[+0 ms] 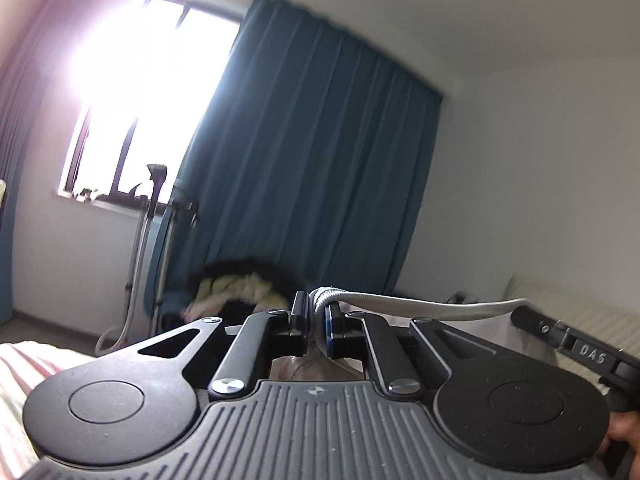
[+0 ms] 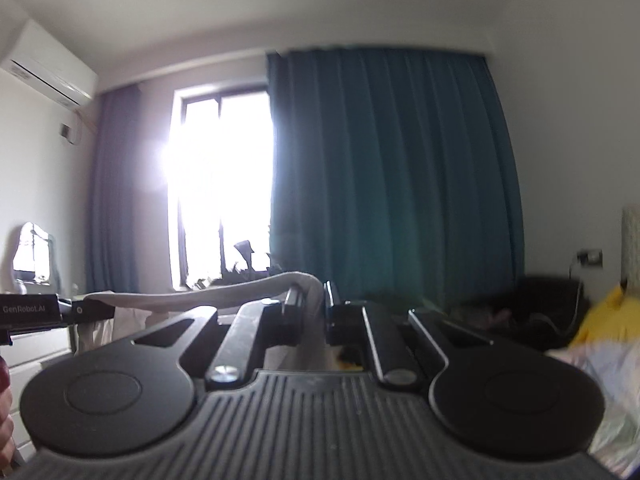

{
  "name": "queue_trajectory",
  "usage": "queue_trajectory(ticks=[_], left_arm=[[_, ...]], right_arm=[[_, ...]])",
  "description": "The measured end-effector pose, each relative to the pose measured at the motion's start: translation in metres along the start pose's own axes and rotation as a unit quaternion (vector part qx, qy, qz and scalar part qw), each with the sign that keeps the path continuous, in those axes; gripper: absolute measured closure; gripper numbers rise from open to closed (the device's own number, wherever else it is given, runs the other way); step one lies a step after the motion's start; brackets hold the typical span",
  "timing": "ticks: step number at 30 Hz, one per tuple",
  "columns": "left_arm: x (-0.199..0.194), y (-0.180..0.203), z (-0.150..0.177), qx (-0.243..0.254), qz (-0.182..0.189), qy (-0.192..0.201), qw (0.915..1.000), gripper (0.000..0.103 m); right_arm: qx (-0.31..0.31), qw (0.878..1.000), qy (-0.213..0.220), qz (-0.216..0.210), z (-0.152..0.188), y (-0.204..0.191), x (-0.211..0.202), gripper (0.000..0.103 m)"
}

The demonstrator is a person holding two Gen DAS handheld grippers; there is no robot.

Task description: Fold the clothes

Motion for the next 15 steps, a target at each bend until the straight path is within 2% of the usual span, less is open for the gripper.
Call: queue_trajectory(ticks=[5, 9, 12, 15], left_arm=[[0.122, -0.020, -0.003, -0.002, -0.029, -0.030, 0.9991, 0.094], [0.227, -0.036, 0.009, 0.011, -0.061, -0.052, 0.9967, 0.093], [0.307, -0.058, 0.039, 0.013, -0.077, -0.080, 0.9938, 0.092], [0.374, -0.076, 0.096, 0.005, -0.087, -0.128, 0.9879, 0.092]], right_arm=[[0.025, 0.999, -0.023, 0.023, 0.032, 0.033, 0.103, 0.092], [0.013, 0.998, -0.024, 0.048, 0.060, 0.057, 0.195, 0.092], [0.015, 0.997, -0.040, 0.062, 0.098, 0.083, 0.262, 0.091], [0.021, 0.994, -0.085, 0.072, 0.156, 0.109, 0.315, 0.091]])
Point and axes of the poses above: each gripper's, at about its wrist camera, not at the fingertips, and x roughly the way its jaws point, y to its right, z to its underside, the point moved 7 cm from there along x, roughly the way its jaws point, and after that the axes turned 3 degrees about -y, right-handed, at the moved point
